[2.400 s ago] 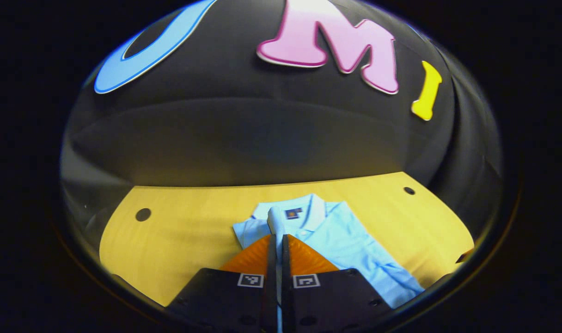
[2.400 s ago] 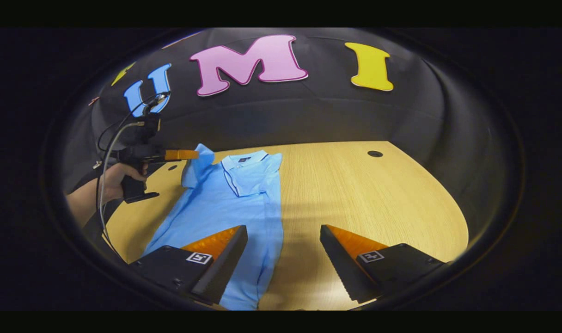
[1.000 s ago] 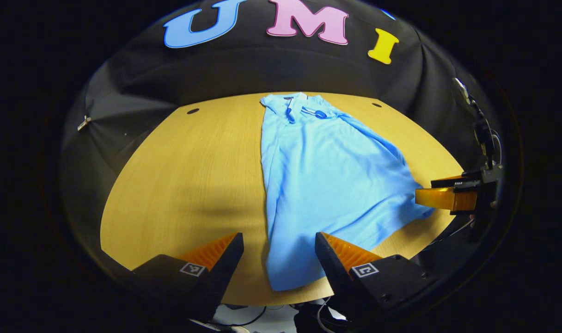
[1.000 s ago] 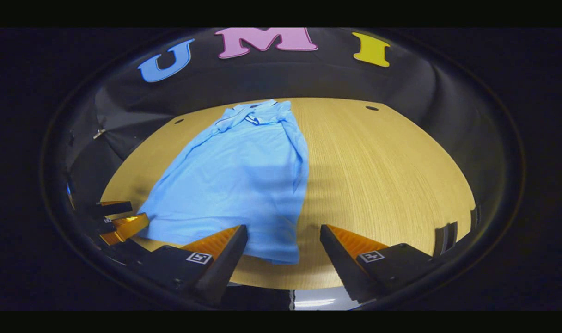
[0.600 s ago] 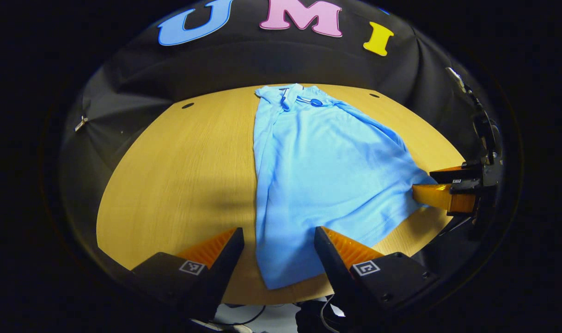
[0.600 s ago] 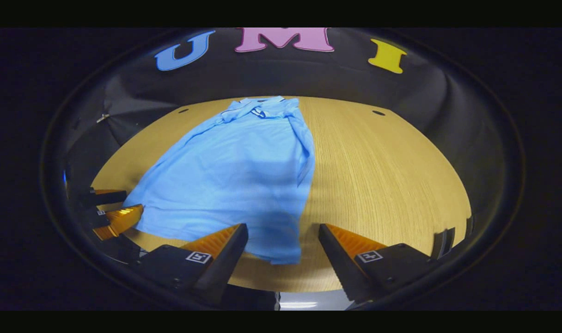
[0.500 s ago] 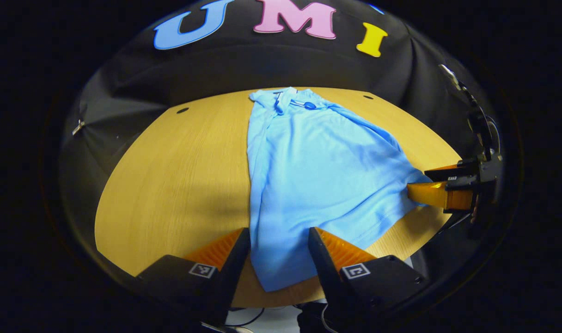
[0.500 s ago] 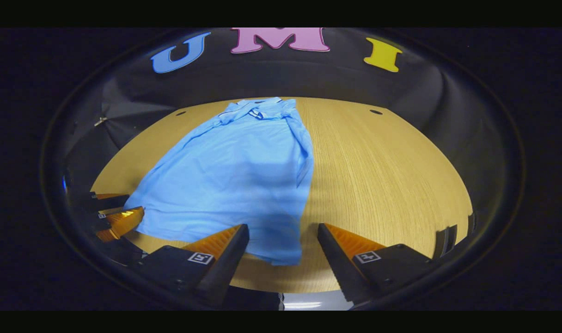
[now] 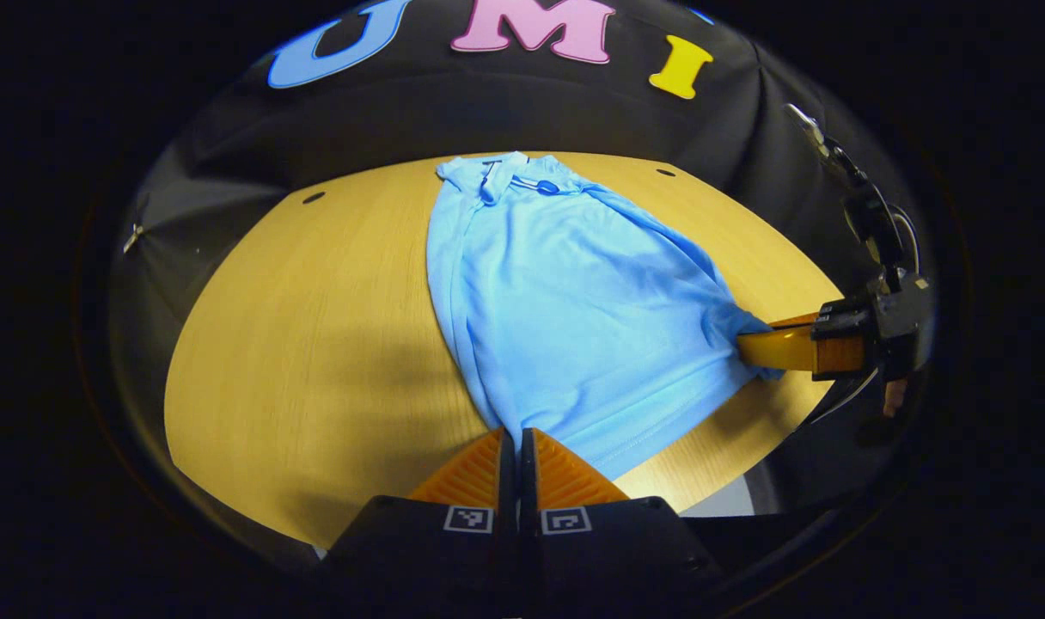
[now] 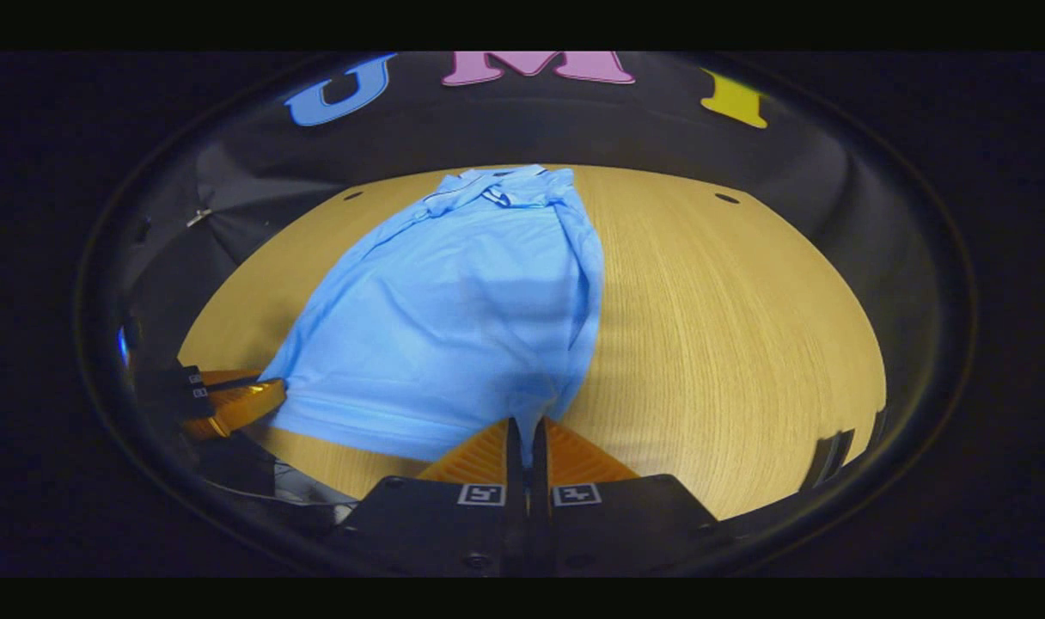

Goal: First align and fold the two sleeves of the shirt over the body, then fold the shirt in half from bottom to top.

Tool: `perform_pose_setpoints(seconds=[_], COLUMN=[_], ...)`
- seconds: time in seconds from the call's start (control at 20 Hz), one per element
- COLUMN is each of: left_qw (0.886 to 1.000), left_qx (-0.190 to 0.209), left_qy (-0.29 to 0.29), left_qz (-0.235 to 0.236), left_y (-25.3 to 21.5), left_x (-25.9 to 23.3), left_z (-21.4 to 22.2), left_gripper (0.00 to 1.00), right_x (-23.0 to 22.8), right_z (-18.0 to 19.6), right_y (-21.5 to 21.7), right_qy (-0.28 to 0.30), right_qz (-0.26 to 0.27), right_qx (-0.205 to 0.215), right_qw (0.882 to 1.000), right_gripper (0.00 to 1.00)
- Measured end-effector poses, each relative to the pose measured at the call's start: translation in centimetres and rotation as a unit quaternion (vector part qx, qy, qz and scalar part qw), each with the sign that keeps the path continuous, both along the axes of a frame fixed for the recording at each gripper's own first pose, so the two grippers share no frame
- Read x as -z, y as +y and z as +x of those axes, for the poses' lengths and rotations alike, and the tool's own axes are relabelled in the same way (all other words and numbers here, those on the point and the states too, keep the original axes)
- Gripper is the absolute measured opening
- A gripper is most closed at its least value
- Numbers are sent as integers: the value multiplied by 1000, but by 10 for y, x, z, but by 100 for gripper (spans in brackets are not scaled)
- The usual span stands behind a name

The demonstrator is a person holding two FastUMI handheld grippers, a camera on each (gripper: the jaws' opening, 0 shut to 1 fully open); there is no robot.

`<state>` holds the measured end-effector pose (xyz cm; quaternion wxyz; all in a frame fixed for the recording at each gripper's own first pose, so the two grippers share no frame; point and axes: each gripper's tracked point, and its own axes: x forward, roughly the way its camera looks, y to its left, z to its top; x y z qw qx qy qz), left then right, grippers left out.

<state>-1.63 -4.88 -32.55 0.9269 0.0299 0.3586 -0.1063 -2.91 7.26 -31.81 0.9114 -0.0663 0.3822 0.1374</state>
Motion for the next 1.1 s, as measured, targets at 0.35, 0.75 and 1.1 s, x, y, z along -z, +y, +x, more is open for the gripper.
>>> perform_pose_setpoints(seconds=[0.35,0.75,1.1], left_qw=[999,990,991], left_qx=[-26,-82,-62], left_qy=[29,-5,-77], left_qz=[-38,-112,-94], left_y=[3,-2,-6], left_x=[-5,-73,-164], left_z=[4,19,90], left_gripper=[6,6,6], right_x=[-18,-85,-170], right_z=[1,32,96], right_y=[0,7,25], right_qy=[15,-30,-84], right_qz=[31,71,103], right_qx=[-20,-48,-66], right_qw=[999,996,989], right_gripper=[5,5,0])
